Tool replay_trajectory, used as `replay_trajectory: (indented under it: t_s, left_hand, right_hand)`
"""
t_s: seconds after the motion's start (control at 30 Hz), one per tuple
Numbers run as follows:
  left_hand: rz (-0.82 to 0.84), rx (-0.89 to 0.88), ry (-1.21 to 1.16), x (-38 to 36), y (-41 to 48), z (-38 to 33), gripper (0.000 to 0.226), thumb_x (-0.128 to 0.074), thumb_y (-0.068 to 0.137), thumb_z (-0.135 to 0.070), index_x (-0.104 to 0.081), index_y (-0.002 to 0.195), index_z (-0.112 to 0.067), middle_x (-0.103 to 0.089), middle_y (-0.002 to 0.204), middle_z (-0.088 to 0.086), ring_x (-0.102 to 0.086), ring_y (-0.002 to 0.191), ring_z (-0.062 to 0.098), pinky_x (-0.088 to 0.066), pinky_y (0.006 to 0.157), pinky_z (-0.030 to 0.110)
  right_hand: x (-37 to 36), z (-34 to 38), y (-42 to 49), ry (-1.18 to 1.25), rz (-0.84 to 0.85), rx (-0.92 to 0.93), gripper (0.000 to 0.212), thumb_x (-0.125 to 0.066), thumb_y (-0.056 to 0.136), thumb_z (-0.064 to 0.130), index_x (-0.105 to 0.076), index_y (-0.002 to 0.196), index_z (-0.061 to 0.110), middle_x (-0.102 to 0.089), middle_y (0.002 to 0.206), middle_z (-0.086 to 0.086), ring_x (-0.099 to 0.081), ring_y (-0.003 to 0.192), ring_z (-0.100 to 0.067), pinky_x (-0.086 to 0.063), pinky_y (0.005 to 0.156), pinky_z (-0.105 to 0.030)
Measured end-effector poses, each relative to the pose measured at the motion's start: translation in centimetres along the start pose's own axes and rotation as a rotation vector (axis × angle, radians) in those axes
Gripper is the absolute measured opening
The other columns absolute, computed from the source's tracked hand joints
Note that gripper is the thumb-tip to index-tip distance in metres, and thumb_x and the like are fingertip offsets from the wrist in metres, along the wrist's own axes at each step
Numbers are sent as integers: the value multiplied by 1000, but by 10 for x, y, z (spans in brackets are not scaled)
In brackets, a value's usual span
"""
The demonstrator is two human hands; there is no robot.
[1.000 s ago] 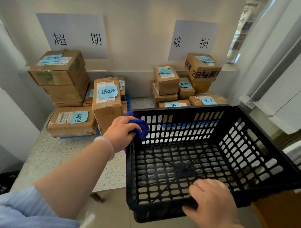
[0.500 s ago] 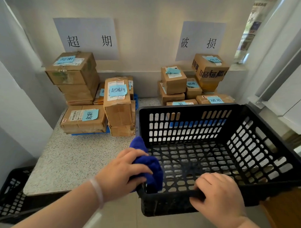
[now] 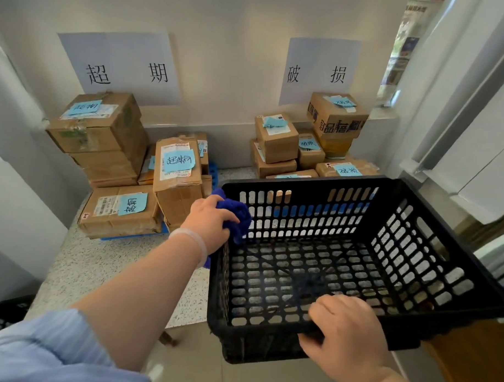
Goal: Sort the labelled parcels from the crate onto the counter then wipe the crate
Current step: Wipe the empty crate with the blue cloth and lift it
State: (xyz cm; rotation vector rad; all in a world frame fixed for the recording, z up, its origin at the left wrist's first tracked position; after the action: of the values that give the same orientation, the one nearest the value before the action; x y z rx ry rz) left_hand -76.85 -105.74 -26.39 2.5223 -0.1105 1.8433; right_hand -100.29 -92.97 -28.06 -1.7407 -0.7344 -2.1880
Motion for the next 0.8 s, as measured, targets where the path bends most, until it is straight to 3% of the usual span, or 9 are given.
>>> replay_trajectory:
  t_s: [0.1, 0.2, 0.3, 0.37, 0.5, 0.57, 0.63, 0.7, 0.8]
  left_hand:
    - [22, 7, -12, 8, -5, -1, 29, -58, 92, -23, -66, 116, -37, -39, 137, 0, -29, 130, 28, -26, 112, 41]
    - [-47, -33, -121, 32, -15, -10, 26, -63, 88, -21, -66, 105, -41, -43, 129, -5, -35, 127, 23, -32, 110, 41]
    - [-141, -176, -279, 62, -27, -47, 31, -67, 85, -14, -64, 95, -43, -42, 120, -11, -42, 116, 14, -36, 101, 29]
    - [-146, -270, -383, 75, -33, -81, 37, -67, 85, -12, -62, 91, -48, -42, 121, -13, -45, 112, 9, -37, 96, 24]
    - [-98, -400, -630, 84, -33, -152, 41, -66, 86, -8, -66, 96, -48, -43, 125, -23, -47, 115, -2, -43, 98, 21]
    - [-56, -470, -698, 76, -27, -193, 43, -65, 89, -7, -66, 104, -47, -43, 128, -23, -46, 120, -1, -43, 101, 22]
    - [-13, -533, -729, 61, -17, -234, 51, -63, 92, -8, -59, 116, -53, -42, 132, -23, -43, 125, 0, -42, 103, 21]
    - [-15, -556, -728, 42, -2, -273, 58, -62, 93, -10, -48, 128, -54, -40, 138, -16, -39, 130, 2, -36, 107, 18]
    - [-35, -474, -715, 11, 30, -327, 61, -59, 96, -17, -31, 141, -47, -34, 140, -13, -31, 129, -2, -24, 109, 9]
  right_hand:
    - [2, -2, -1, 24, 42, -11, 23, -64, 69, 60, -58, 77, 40, -52, 75, 23, -51, 69, 1, -37, 66, -18]
    - [6, 1, -3, 86, 118, -52, 48, -54, 73, 74, -63, 108, 42, -59, 102, 27, -58, 91, 5, -49, 79, -24]
    - [12, -5, -4, 223, 181, -154, 70, -35, 78, 79, -31, 141, 51, -32, 136, 36, -28, 124, 14, -29, 108, -25]
    - [23, -15, -3, 520, 155, -275, 57, -37, 85, 72, -18, 138, 61, -23, 141, 41, -24, 129, 18, -27, 113, -22]
    - [45, -62, 12, 1228, -92, -674, 44, -36, 99, 53, -27, 142, 57, -32, 151, 18, -40, 135, -7, -36, 112, -43]
    - [44, -90, 17, 1630, -126, -836, 51, -34, 96, 63, -35, 144, 50, -36, 151, 7, -46, 133, -27, -41, 104, -61]
    - [51, -109, 23, 1988, -86, -826, 61, -32, 88, 74, -51, 138, 44, -51, 143, -1, -53, 124, -37, -45, 95, -67]
    - [66, -133, 24, 2071, -83, -752, 64, -29, 91, 72, -62, 131, 34, -63, 130, -5, -60, 116, -36, -49, 92, -62]
    - [84, -186, 19, 1989, -151, -757, 49, -32, 100, 57, -65, 126, 31, -69, 123, -5, -67, 108, -30, -56, 82, -47]
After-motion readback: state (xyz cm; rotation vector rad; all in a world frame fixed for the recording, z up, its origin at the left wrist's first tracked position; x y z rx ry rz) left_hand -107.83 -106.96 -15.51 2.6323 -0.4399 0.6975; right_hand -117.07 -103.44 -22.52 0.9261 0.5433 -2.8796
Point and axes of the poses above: each hand's wrist, its own y-axis towards the middle knuckle, its own x-axis out of the back of the hand, z = x × y, the point moved 9 cm from there along y, towards the middle knuckle
